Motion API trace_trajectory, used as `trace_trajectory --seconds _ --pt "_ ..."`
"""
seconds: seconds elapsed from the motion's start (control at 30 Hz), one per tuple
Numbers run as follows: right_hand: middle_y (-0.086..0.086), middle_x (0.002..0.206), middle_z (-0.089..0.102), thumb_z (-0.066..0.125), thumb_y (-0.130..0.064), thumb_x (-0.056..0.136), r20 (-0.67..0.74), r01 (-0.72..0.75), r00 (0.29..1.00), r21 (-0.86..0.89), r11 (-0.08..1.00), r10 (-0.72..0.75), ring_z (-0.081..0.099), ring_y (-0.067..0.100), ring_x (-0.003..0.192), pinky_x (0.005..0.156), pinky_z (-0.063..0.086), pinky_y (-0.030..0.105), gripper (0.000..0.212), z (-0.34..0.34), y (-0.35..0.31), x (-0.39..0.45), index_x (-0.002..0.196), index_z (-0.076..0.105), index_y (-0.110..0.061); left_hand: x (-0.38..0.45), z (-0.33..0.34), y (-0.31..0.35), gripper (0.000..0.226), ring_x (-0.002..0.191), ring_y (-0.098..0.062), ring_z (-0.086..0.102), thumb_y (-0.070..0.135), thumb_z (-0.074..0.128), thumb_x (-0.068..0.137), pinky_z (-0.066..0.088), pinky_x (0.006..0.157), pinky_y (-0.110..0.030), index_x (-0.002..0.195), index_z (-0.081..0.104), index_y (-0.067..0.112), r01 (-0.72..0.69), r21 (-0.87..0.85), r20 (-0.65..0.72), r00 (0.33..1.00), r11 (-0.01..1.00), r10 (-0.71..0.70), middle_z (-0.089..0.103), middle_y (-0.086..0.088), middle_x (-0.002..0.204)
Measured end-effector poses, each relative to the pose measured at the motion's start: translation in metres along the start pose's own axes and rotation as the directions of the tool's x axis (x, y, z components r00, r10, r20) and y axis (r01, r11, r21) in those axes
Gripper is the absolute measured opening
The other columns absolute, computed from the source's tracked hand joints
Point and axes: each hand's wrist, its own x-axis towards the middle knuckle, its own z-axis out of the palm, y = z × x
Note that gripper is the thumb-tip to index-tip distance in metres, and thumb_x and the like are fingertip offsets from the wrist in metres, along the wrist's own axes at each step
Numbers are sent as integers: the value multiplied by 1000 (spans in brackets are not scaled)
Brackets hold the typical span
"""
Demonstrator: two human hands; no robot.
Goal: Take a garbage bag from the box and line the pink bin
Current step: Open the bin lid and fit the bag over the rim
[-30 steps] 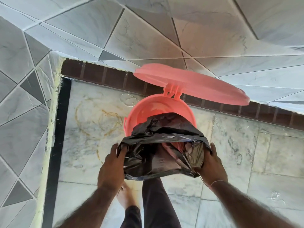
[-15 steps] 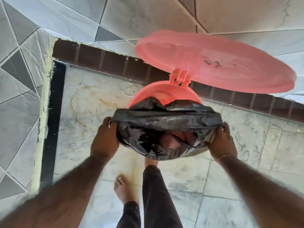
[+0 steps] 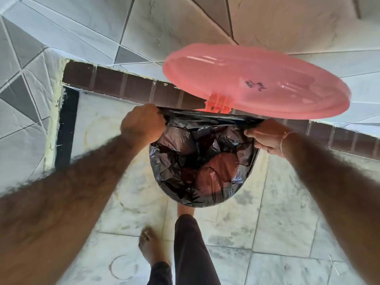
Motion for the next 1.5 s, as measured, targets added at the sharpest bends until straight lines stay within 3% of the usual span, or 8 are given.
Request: trace_trajectory --seconds 0.2,0.4,0.6,0.7,0.87,1.1,1.33,1.5 --pt "16 95 68 62 -25 89 -290 212 944 176 961 -155 64 29 90 86 54 42 35 20 9 21 105 66 6 5 8 26 22 63 -24 53 26 46 87 35 55 -27 83 55 6 127 -270 166 983 954 -84 55 -10 72" --pt "34 85 65 59 -29 88 -372 312 906 264 913 -202 52 24 69 76 53 55 38 27 42 27 75 64 6 -2 19 13 34 94 -37 63 32 40 99 44 73 -37 112 64 11 -65 -420 154 978 905 142 67 -17 99" --pt "10 98 64 60 -21 92 -201 266 964 673 690 -176 59 19 85 67 51 25 18 21 27 23 102 67 -8 5 18 15 41 83 -15 62 38 43 98 45 67 -25 137 50 30 -113 -613 122 964 782 235 66 -4 114" --pt "6 101 66 55 -25 95 -61 185 981 598 779 -186 61 14 90 82 45 32 33 20 22 22 117 63 -2 12 21 4 34 105 -28 63 38 44 96 50 89 -41 115 65 19 19 -676 114 990 737 79 67 -12 118" --pt "8 108 67 55 -29 95 -25 56 998 559 828 -51 62 22 100 95 47 39 26 23 40 25 101 67 -6 6 30 -28 38 89 -29 67 43 53 92 48 77 -35 96 72 10 350 -738 329 933 577 -145 73 -15 101" --pt "10 70 68 48 -33 98 -209 194 972 437 879 -110 58 23 64 69 44 32 43 48 67 20 70 69 -8 -13 40 -44 32 84 -43 60 26 39 99 43 69 -39 89 62 5 -197 -133 -18 980 971 196 67 -25 89" --pt "10 79 71 49 -42 94 -177 128 983 474 871 -49 62 24 70 73 49 35 44 54 77 24 74 70 -8 -19 38 -68 29 97 -36 63 8 48 86 49 80 -35 101 71 17 -57 -108 221 972 993 80 71 -15 105" --pt "5 78 71 48 -42 96 -64 -52 988 720 692 141 65 18 65 65 51 29 36 66 93 22 82 65 -13 -39 56 -68 37 94 -23 60 -10 41 87 55 87 -42 82 68 15 508 -754 465 861 417 -207 66 -11 91"
